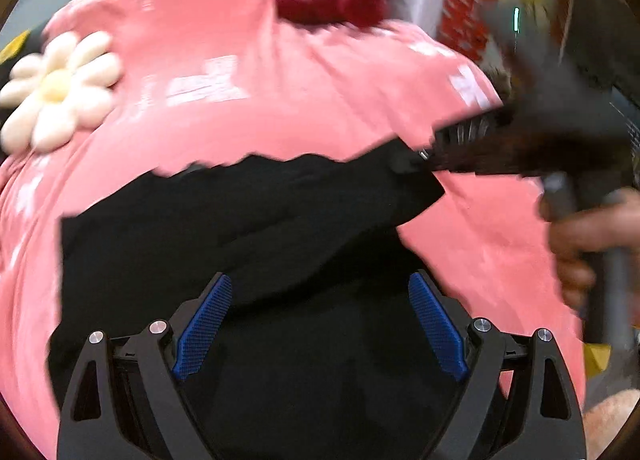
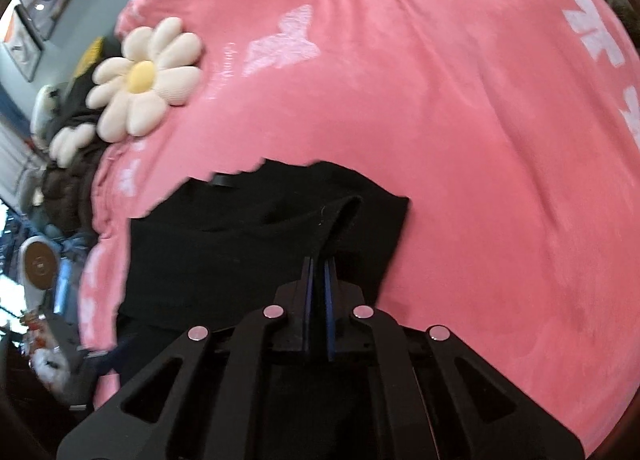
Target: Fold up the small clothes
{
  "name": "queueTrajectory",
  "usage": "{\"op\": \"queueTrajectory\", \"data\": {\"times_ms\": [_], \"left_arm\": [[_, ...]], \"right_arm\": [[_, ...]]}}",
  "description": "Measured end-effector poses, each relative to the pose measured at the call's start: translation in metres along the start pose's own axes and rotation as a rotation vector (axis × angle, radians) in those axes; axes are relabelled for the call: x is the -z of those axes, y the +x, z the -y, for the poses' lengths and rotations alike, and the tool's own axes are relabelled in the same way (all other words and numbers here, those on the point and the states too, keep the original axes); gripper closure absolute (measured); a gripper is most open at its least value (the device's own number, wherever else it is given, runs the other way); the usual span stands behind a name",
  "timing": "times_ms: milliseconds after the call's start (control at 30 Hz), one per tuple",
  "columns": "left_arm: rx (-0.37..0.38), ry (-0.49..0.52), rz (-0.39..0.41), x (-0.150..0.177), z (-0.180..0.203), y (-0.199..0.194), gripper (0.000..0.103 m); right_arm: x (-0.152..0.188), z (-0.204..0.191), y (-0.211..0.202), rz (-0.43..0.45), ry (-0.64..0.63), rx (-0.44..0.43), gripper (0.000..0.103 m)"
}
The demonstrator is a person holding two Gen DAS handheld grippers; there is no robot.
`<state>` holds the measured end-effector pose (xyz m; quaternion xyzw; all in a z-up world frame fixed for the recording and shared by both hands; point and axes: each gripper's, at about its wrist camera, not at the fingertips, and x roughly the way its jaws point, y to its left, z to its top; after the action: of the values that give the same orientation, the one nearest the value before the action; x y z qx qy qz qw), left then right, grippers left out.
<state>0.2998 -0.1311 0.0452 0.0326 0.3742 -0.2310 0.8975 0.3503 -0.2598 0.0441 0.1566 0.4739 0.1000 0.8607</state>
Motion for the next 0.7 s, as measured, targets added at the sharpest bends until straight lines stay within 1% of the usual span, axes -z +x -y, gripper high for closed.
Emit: {"op": "queueTrajectory", "data": {"times_ms": [67,167,200,233,267,300,333,367,400,433,467,500,533,567,600,633,700], "left_arm": [[-0.014,0.033,0.016,-0.013,0.014,0.025,0.016],[-0.043,0.064,0.012,-0.023,0.025,0.052,0.016],[-0.024,0.06,0.024,-0.026,0.023,0.058,0.019],[-0.007,0.05,0.038,-0.027,0.019,0.058,0.042],[0.026,0.011,0.043,-0.031,0.008,0.057,0.059],[0.071,-0.042,0.029,-0.036,-0.006,0.055,0.09],[0.116,-0.115,0.035,-0.041,-0.024,0.048,0.093],[0.114,-0.201,0.081,-0.047,-0.049,0.033,0.093],[0.082,-0.246,0.131,-0.053,-0.07,0.015,0.096],[0.038,-0.283,0.188,-0.06,-0.097,-0.009,0.1],[0.008,-0.305,0.221,-0.064,-0.116,-0.026,0.1],[-0.02,-0.329,0.251,-0.066,-0.134,-0.045,0.1],[-0.046,-0.35,0.278,-0.068,-0.154,-0.064,0.1],[-0.088,-0.37,0.303,-0.069,-0.176,-0.087,0.1],[-0.118,-0.38,0.318,-0.07,-0.189,-0.101,0.1],[-0.164,-0.392,0.338,-0.07,-0.207,-0.121,0.1],[-0.203,-0.415,0.357,-0.069,-0.229,-0.143,0.1]], "right_arm": [[-0.005,-0.005,-0.004,-0.012,-0.008,-0.04,0.099],[-0.014,-0.013,-0.007,-0.032,-0.005,-0.108,0.1],[-0.016,-0.014,-0.007,-0.04,-0.001,-0.131,0.099],[-0.019,-0.016,-0.006,-0.049,-0.001,-0.155,0.099],[-0.02,-0.017,-0.007,-0.044,-0.01,-0.16,0.099],[-0.02,-0.018,-0.011,-0.025,-0.018,-0.156,0.096],[-0.019,-0.019,-0.018,0.013,-0.031,-0.143,0.095],[-0.016,-0.021,-0.024,0.047,-0.054,-0.11,0.094],[-0.01,-0.026,-0.03,0.091,-0.107,-0.036,0.092],[-0.002,-0.031,-0.033,0.122,-0.157,0.019,0.091],[0.003,-0.036,-0.033,0.136,-0.192,0.047,0.089],[0.014,-0.046,-0.027,0.138,-0.241,0.078,0.087],[0.021,-0.053,-0.02,0.123,-0.269,0.085,0.085],[0.03,-0.065,-0.009,0.102,-0.308,0.092,0.083],[0.041,-0.084,0.008,0.073,-0.365,0.102,0.082],[0.05,-0.101,0.025,0.044,-0.411,0.101,0.081],[0.061,-0.128,0.049,0.013,-0.476,0.08,0.08]]}}
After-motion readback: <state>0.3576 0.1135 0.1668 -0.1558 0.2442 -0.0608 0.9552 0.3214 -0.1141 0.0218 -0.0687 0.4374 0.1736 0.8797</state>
